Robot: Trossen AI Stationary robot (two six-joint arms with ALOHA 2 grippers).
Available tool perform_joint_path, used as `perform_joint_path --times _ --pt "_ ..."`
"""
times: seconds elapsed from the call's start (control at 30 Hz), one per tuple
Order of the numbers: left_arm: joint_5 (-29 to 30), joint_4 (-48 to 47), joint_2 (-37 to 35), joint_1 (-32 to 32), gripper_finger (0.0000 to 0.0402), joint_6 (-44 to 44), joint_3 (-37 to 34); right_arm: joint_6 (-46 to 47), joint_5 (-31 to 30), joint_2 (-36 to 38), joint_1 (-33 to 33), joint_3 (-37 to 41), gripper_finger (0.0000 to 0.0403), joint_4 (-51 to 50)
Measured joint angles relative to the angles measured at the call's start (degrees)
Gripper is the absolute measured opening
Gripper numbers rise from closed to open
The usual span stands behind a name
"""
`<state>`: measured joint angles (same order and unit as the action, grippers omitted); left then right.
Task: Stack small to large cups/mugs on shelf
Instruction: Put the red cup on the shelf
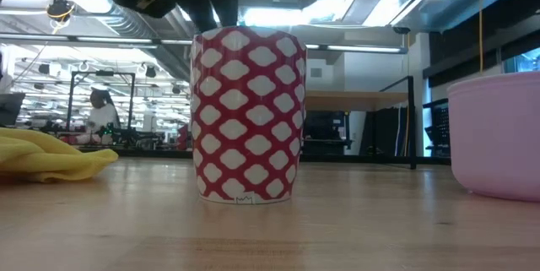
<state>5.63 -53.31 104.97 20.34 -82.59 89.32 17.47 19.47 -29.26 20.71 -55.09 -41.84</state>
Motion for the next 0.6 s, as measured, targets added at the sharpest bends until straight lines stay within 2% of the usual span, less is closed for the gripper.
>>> perform_joint_path --times 0.6 --pt "-0.12 -2.85 0.08 0.09 0.0067 3.83 0.00 -2.73 -1.80 0.01 0.00 0.00 0.0077 0.89"
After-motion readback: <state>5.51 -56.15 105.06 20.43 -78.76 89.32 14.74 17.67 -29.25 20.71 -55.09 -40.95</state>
